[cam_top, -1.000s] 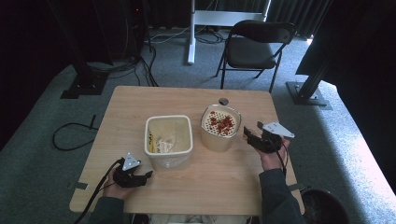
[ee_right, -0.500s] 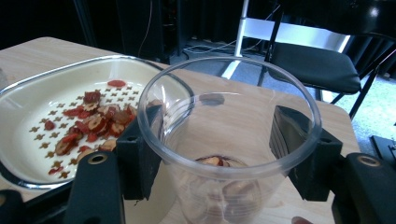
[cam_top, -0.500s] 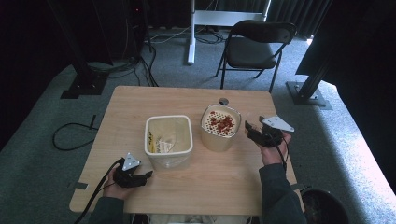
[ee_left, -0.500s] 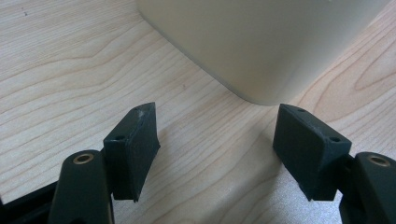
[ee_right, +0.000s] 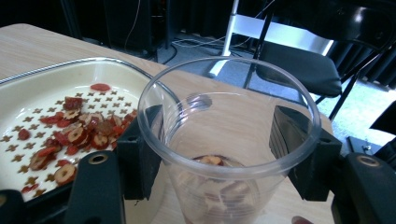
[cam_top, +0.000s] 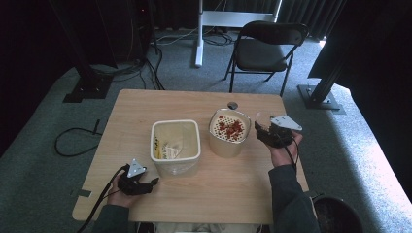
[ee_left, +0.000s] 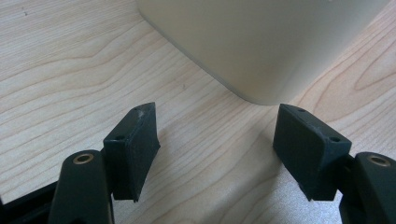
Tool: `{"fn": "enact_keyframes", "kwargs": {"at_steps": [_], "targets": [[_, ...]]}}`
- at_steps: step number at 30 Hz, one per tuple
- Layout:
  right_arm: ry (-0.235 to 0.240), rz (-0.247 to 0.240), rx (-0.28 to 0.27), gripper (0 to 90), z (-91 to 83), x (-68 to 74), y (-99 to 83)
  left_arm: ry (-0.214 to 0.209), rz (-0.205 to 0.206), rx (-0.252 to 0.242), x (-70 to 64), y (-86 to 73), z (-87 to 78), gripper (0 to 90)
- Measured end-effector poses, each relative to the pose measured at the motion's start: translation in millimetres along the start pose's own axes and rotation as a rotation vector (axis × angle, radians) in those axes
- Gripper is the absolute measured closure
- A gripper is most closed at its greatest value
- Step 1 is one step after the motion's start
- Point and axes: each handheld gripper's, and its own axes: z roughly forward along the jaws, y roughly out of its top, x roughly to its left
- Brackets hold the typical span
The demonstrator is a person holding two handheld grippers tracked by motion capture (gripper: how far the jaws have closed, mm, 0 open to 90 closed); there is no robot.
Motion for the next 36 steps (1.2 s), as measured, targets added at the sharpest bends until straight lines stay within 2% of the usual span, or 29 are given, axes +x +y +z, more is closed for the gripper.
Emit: {"fn": "enact_keyframes", "kwargs": {"at_steps": [12,26,36], "targets": [[-0.063,-0.09,0.021,35.4,4.9,4.0,18.4,0.0,0.0,0.0,0.0,0.0,0.0,31.5],[-0.11,-0.182,0.04,35.5,6.5,6.7,33.1,0.0,0.001,0.0,0.2,0.0,0.0,31.5],[-0.134,-0.285,0.055,35.5,9.2,16.2,39.9,-0.001,0.0,-0.001,0.1,-0.1,0.0,31.5]]}}
